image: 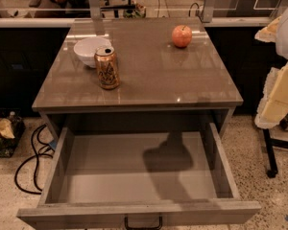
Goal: Place apple into top drawer
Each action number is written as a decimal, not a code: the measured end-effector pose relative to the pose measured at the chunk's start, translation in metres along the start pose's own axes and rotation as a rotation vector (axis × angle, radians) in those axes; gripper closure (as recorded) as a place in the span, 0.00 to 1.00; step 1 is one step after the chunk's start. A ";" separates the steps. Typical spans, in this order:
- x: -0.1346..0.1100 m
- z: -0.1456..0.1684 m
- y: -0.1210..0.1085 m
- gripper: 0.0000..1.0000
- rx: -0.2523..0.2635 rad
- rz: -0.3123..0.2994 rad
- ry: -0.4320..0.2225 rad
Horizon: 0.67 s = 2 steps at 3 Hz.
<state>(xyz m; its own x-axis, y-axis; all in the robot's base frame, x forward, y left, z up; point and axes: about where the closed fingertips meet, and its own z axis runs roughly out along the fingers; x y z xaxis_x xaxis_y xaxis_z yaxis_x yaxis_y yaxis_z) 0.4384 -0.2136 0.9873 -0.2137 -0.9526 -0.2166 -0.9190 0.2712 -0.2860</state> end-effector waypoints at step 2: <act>0.003 0.010 -0.029 0.00 0.047 0.033 -0.047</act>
Offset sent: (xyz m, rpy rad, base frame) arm 0.0937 -0.0310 -0.0072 0.1397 -0.1519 -0.0889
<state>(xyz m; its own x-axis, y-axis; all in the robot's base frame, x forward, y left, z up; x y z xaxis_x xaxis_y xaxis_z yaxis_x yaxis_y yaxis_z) 0.4676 -0.2226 0.9861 -0.2272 -0.9358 -0.2696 -0.8947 0.3099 -0.3216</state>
